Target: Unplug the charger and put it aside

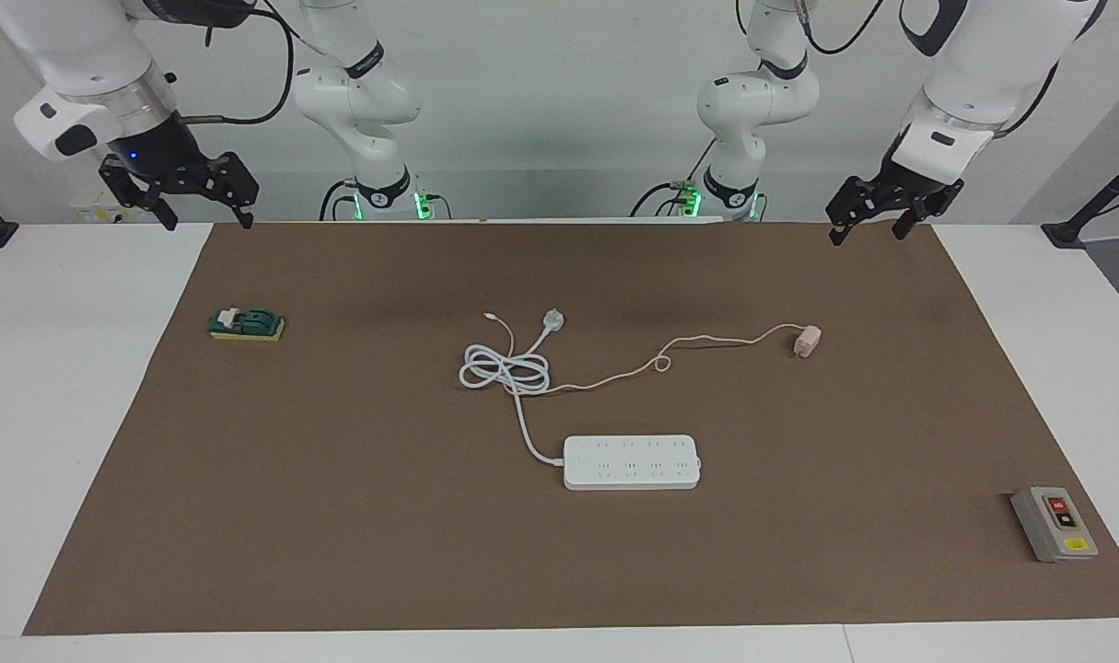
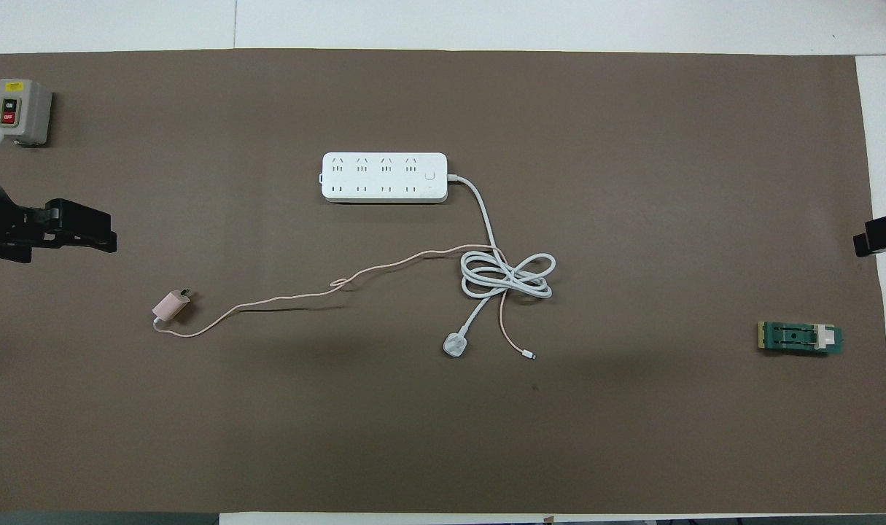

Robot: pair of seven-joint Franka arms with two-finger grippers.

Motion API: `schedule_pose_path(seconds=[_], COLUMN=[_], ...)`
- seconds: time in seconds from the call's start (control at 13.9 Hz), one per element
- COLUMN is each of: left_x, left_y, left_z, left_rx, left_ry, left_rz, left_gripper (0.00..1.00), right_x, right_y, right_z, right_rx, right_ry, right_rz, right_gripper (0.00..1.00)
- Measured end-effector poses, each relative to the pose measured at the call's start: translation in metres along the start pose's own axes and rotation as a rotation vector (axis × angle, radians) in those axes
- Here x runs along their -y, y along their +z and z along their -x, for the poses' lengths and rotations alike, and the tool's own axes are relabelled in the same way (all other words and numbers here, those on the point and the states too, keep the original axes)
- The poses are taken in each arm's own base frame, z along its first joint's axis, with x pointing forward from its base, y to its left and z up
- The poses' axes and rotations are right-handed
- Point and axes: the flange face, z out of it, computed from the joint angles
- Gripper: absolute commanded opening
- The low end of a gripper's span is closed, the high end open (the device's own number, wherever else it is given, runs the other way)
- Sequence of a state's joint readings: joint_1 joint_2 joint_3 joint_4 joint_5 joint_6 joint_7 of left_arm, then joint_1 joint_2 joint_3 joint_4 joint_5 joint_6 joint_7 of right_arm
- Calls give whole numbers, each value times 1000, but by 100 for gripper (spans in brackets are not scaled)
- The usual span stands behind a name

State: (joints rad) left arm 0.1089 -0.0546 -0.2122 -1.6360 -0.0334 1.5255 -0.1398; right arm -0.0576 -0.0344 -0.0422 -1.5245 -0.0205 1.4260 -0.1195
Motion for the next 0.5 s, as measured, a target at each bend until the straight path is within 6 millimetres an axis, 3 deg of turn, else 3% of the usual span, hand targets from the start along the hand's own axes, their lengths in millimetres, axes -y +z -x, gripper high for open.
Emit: schedule_pose_path(seconds=[0.5], left_x=[-19], left_y=[1], left_z=[-3], left_rx=[-44], left_ry=[56], left_rz=[4], left_gripper=[100], right_x=[1], right_y=[0], right_z=[0], right_rx=[1], right_ry=[-3], right_rz=[0], right_gripper=[100])
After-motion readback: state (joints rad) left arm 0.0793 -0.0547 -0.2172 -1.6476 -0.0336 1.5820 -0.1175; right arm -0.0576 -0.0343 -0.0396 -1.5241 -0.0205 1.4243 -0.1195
